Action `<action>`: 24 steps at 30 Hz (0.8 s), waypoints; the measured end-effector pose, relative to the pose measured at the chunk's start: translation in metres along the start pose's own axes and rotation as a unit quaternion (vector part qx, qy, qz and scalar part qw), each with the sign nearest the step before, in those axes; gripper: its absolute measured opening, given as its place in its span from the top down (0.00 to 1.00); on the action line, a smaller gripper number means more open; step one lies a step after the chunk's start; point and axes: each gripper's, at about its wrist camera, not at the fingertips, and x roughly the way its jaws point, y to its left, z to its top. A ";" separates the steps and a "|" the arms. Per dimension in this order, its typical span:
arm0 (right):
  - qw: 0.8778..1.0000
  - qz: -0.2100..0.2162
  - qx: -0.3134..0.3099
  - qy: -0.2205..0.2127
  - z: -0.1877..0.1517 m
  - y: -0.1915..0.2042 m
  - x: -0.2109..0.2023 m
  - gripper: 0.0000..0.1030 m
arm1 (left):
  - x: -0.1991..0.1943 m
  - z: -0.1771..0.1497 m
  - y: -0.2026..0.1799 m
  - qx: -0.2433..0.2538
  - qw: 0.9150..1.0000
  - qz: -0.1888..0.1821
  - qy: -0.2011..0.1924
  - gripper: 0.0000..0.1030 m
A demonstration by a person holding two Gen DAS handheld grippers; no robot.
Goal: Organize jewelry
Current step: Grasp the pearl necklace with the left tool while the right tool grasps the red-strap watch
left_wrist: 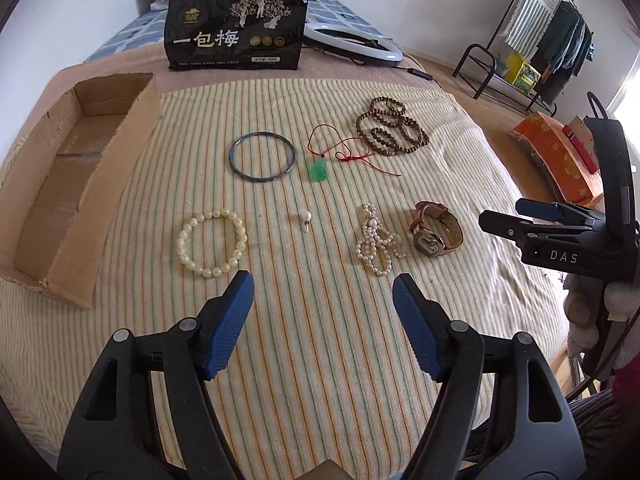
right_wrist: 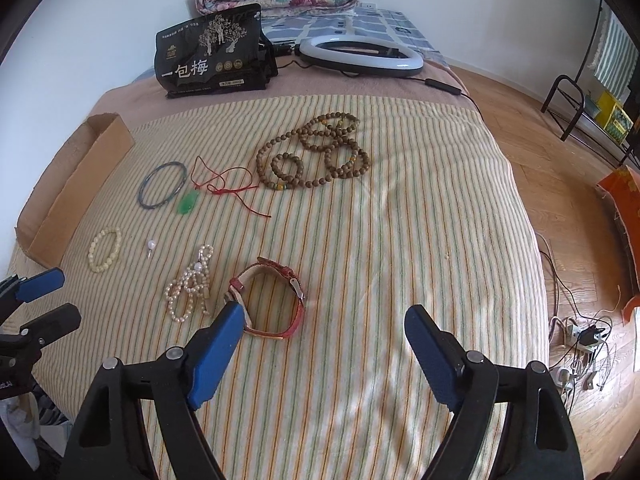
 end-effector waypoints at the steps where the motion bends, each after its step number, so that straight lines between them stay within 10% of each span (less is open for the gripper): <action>1: 1.000 0.004 0.002 0.003 0.001 -0.001 0.002 0.20 | 0.005 0.001 -0.003 0.001 1.000 -0.002 0.005 0.32; 24: 0.998 0.041 -0.003 0.037 0.004 -0.012 0.036 0.41 | 0.084 0.021 -0.031 0.012 0.998 -0.022 0.062 0.57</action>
